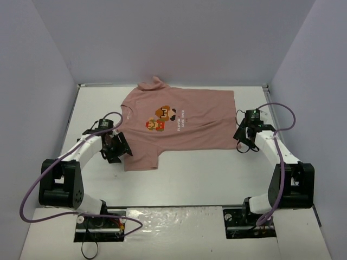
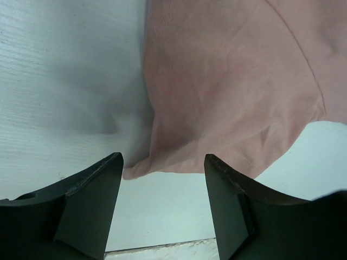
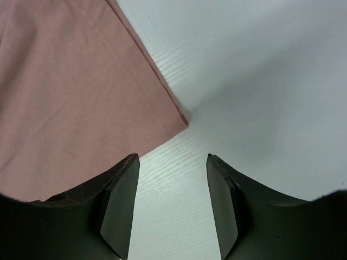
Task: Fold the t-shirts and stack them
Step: Grap the side of the flattened tshirt closest away from the robot with both arms
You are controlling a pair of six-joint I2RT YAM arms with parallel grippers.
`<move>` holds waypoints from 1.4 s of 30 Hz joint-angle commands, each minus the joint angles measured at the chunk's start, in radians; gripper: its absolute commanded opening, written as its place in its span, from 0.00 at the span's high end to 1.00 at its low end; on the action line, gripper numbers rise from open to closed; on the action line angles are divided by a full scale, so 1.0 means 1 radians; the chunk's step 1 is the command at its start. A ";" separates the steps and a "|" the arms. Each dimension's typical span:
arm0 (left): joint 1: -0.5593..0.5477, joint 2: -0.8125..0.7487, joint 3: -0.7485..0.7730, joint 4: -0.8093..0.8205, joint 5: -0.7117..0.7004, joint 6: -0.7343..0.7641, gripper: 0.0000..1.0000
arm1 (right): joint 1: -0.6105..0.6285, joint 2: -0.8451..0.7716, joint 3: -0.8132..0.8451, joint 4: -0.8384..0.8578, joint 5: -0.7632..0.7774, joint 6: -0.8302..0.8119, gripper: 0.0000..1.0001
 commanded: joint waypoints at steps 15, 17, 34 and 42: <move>0.000 -0.060 -0.132 0.108 0.070 0.033 0.52 | -0.053 0.067 -0.008 0.062 -0.032 0.026 0.50; 0.000 -0.054 -0.127 0.109 0.073 0.033 0.53 | -0.053 0.093 0.001 0.068 -0.041 0.033 0.51; -0.018 -0.060 -0.150 0.120 0.091 0.011 0.59 | -0.053 0.235 0.009 0.140 -0.060 0.080 0.53; -0.024 -0.072 -0.161 0.118 0.099 0.004 0.59 | -0.053 0.282 0.004 0.153 -0.044 0.096 0.62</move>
